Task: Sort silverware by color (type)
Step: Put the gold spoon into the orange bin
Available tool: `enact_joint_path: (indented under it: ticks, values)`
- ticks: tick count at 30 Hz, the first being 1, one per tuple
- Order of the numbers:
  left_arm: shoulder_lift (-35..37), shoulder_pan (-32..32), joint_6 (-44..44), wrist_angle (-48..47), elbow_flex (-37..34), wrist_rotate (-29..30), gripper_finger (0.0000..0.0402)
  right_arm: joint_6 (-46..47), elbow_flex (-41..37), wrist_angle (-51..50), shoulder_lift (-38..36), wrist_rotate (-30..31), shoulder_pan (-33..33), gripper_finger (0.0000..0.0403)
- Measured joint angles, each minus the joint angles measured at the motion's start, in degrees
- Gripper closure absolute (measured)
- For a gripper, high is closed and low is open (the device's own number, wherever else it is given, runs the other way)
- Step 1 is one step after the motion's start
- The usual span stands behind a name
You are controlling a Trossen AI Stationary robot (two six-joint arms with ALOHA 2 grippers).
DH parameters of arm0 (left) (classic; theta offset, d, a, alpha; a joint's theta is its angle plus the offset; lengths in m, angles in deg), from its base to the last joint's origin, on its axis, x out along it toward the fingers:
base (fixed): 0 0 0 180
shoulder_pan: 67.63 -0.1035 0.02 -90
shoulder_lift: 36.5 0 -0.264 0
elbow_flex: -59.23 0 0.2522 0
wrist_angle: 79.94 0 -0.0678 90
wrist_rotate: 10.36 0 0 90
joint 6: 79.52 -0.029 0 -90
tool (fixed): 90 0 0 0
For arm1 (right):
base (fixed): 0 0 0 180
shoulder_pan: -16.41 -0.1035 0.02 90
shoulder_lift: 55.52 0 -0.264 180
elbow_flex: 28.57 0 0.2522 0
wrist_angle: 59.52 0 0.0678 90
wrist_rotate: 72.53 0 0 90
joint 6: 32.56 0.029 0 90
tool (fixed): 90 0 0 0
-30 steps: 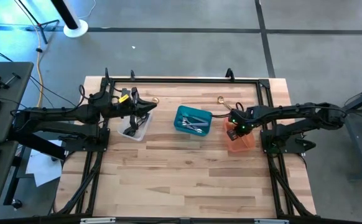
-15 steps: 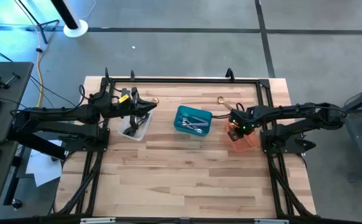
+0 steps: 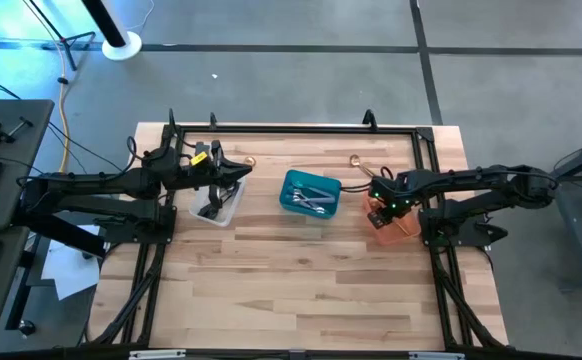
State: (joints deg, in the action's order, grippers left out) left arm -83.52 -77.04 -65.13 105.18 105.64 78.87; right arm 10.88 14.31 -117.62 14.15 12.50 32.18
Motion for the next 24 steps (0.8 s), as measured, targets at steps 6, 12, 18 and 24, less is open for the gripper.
enact_joint_path:
  ticks: [6,12,18,24]
  values:
    - [0.0,0.01,0.0,-0.01,0.0,0.0,0.0401,-0.41,0.02,-0.1,-3.03,-0.03,0.0,0.0219]
    - [0.0,0.01,0.0,-0.01,0.0,0.0,0.0401,0.06,0.04,-1.92,-10.09,-1.87,0.0,0.0219]
    - [0.0,0.02,0.0,-0.01,0.0,0.0,0.0401,1.71,0.06,-2.21,-20.28,-2.88,0.0,0.0219]
    - [0.0,0.0,0.52,-0.01,0.0,0.0,0.0401,3.09,0.07,1.3,-31.52,-2.69,-0.01,0.0219]
